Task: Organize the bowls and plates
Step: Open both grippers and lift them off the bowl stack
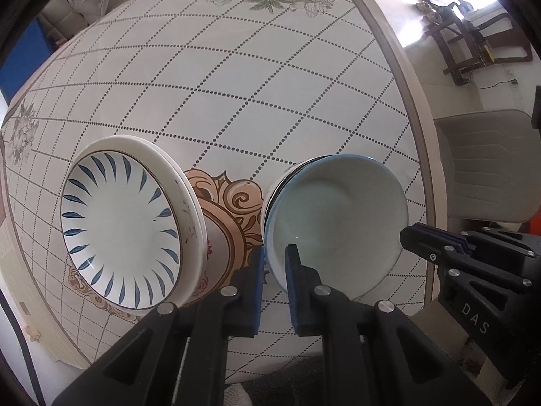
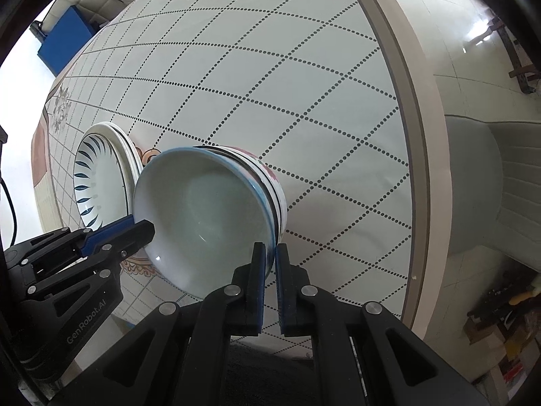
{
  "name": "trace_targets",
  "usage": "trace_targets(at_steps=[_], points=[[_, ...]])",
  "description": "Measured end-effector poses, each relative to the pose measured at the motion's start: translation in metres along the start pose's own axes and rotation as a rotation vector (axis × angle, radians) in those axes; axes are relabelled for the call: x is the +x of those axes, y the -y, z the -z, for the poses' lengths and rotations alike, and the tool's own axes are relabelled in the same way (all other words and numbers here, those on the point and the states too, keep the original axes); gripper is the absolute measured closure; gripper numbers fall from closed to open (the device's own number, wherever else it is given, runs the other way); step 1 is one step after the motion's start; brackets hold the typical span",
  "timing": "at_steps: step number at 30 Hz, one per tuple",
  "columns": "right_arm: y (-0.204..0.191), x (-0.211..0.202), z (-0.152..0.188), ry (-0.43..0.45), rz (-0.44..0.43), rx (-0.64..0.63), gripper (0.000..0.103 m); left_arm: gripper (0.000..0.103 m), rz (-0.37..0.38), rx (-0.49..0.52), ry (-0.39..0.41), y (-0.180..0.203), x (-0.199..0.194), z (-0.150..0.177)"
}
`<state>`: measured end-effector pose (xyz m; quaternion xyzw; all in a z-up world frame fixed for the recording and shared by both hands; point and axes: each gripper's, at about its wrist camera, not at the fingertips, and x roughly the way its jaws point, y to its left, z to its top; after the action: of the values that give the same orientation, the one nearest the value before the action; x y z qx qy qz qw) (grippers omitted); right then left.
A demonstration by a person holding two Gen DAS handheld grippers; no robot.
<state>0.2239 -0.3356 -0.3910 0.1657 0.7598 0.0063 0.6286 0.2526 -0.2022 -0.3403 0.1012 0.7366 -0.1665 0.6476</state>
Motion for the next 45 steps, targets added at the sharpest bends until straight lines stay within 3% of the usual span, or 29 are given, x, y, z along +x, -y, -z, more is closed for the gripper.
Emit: trace_targets(at_steps=[7, 11, 12, 13, 15, 16, 17, 21, 26, 28, 29, 43, 45], points=[[-0.014, -0.037, 0.021, 0.109, 0.071, -0.068, 0.096, 0.085, -0.069, -0.013, 0.177, 0.0, -0.047, 0.03], [-0.021, -0.065, 0.038, 0.196, 0.125, -0.098, 0.086, 0.06, -0.085, -0.044, 0.27, -0.008, -0.074, 0.044], [-0.023, -0.073, 0.042, 0.216, 0.136, -0.103, 0.083, 0.048, -0.085, -0.051, 0.292, -0.01, -0.081, 0.046], [-0.026, -0.08, 0.047, 0.237, 0.146, -0.108, 0.075, 0.035, -0.092, -0.056, 0.32, -0.011, -0.09, 0.049], [-0.03, -0.095, 0.057, 0.283, 0.158, -0.119, 0.049, 0.025, -0.109, -0.064, 0.375, -0.011, -0.105, 0.057], [-0.032, -0.103, 0.063, 0.304, 0.161, -0.13, 0.031, 0.025, -0.114, -0.07, 0.398, -0.013, -0.112, 0.06], [-0.035, -0.11, 0.069, 0.327, 0.163, -0.14, 0.022, 0.025, -0.117, -0.08, 0.419, -0.013, -0.12, 0.065], [-0.044, -0.136, 0.092, 0.404, 0.208, -0.167, 0.02, 0.024, -0.123, -0.102, 0.479, -0.018, -0.145, 0.079], [-0.053, -0.168, 0.117, 0.479, 0.203, -0.163, 0.009, 0.024, -0.126, -0.116, 0.526, -0.019, -0.17, 0.101], [-0.054, -0.181, 0.127, 0.51, 0.2, -0.154, 0.009, 0.008, -0.115, -0.118, 0.534, -0.018, -0.176, 0.108], [-0.053, -0.186, 0.131, 0.522, 0.198, -0.146, 0.009, 0.007, -0.108, -0.115, 0.539, -0.017, -0.178, 0.112], [-0.048, -0.221, 0.175, 0.599, 0.148, -0.098, 0.008, 0.007, -0.087, -0.13, 0.532, -0.012, -0.185, 0.14], [-0.047, -0.222, 0.178, 0.602, 0.129, -0.099, 0.008, 0.007, -0.085, -0.134, 0.559, -0.011, -0.187, 0.144]])
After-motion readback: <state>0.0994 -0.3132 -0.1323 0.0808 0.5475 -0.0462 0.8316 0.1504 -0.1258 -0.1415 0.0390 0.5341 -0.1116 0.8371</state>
